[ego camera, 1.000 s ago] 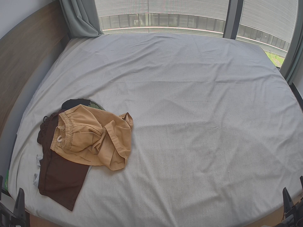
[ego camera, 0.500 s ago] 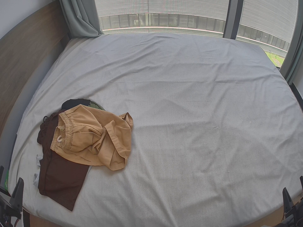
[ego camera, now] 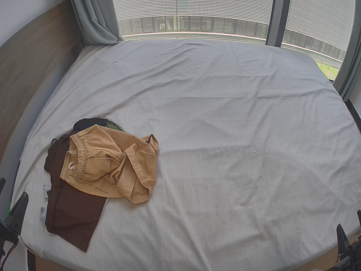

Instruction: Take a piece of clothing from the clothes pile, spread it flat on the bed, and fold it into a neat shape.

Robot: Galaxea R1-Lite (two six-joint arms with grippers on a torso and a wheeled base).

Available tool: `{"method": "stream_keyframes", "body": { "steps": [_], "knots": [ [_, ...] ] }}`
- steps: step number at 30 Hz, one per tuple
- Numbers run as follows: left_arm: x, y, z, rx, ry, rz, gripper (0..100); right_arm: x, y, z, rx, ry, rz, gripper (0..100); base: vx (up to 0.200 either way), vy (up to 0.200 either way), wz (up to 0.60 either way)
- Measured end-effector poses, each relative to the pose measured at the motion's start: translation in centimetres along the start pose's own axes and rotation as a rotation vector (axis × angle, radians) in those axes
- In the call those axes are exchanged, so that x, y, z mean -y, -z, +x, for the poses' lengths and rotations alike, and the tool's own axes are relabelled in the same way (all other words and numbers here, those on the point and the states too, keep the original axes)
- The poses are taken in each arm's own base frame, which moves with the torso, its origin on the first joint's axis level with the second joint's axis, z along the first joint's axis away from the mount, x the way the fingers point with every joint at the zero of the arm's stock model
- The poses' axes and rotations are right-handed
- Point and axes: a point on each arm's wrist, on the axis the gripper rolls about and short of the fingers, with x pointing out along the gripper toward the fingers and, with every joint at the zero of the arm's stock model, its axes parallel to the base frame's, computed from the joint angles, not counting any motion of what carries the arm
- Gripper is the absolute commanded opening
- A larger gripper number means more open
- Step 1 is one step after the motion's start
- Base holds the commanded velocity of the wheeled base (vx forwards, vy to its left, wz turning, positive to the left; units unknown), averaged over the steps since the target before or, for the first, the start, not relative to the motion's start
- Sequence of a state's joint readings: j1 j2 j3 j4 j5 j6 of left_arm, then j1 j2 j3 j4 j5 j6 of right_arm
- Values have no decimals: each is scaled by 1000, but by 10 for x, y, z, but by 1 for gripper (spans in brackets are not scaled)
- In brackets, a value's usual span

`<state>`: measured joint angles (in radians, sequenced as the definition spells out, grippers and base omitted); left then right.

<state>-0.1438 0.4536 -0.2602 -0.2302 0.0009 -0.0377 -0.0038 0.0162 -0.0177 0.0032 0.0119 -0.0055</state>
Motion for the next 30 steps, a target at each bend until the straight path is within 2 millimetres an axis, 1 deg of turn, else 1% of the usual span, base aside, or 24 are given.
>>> {"method": "stream_keyframes", "body": {
  "steps": [12,17,30],
  "knots": [
    [0,-2,22,-84,-11,1,100,0,0,0,0,1,1,100,0,0,0],
    [0,-10,32,-80,-7,-9,100,0,0,0,0,0,1,100,0,0,0],
    [2,-29,66,-83,39,-7,100,0,0,0,0,0,2,100,0,0,0]
  ]
}}
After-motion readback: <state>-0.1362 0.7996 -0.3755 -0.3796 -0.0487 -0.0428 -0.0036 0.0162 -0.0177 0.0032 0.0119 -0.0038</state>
